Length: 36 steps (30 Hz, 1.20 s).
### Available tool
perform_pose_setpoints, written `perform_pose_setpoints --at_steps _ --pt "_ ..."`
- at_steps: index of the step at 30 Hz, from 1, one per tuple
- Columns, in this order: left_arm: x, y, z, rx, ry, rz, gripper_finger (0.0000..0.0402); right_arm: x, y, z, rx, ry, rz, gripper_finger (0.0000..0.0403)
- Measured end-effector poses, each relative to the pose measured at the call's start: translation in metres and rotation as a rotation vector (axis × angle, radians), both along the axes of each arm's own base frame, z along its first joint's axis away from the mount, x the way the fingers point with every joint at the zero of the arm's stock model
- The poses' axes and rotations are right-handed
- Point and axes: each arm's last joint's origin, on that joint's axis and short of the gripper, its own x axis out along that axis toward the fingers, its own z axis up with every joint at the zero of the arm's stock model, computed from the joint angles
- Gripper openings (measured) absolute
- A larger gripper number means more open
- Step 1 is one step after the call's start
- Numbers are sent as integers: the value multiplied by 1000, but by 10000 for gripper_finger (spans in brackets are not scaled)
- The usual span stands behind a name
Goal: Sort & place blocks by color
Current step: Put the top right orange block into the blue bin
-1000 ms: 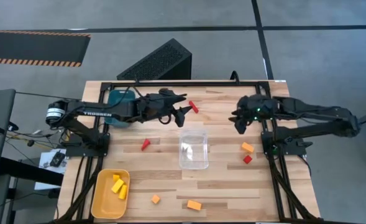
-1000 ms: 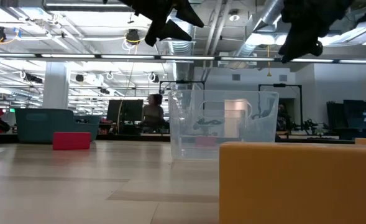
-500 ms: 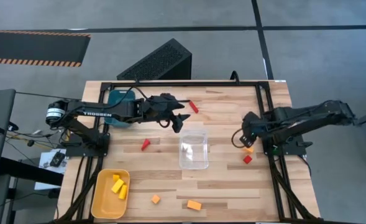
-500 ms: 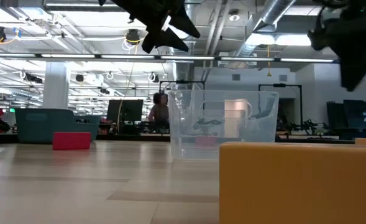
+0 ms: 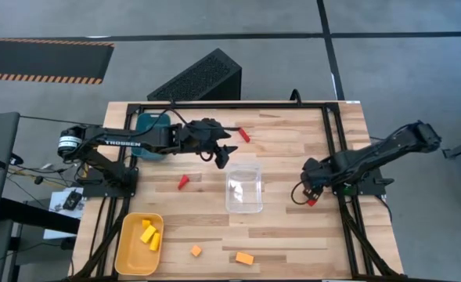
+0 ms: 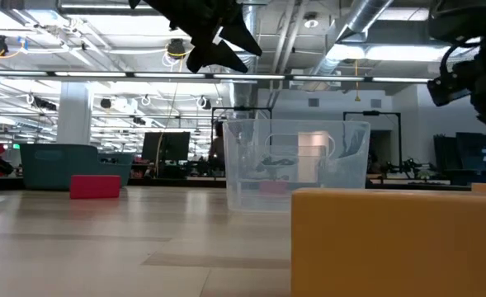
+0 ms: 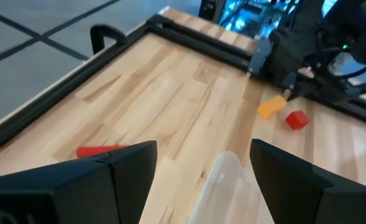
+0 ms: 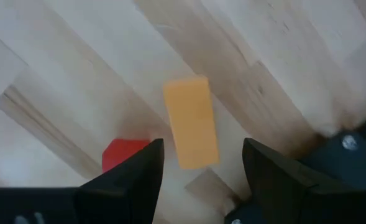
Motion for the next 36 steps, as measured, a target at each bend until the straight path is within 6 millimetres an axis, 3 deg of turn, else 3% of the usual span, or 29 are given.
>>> perform_pose_setpoints --at_steps 14,18,24,30,36 --pt "-5 0 -8 -6 104 10 248 -5 -1 -44 -16 81 58 248" --pt "-6 0 -9 -21 110 10 248 -5 -1 -48 -22 105 58 224" --pt "-7 2 -11 -143 93 35 248 2 0 -45 -2 6 -9 125" --pt "-9 18 -11 -317 60 43 248 16 1 -33 -70 -179 -85 121" --pt "-11 25 -11 -386 56 11 248 34 -3 -4 -178 -312 -130 121"
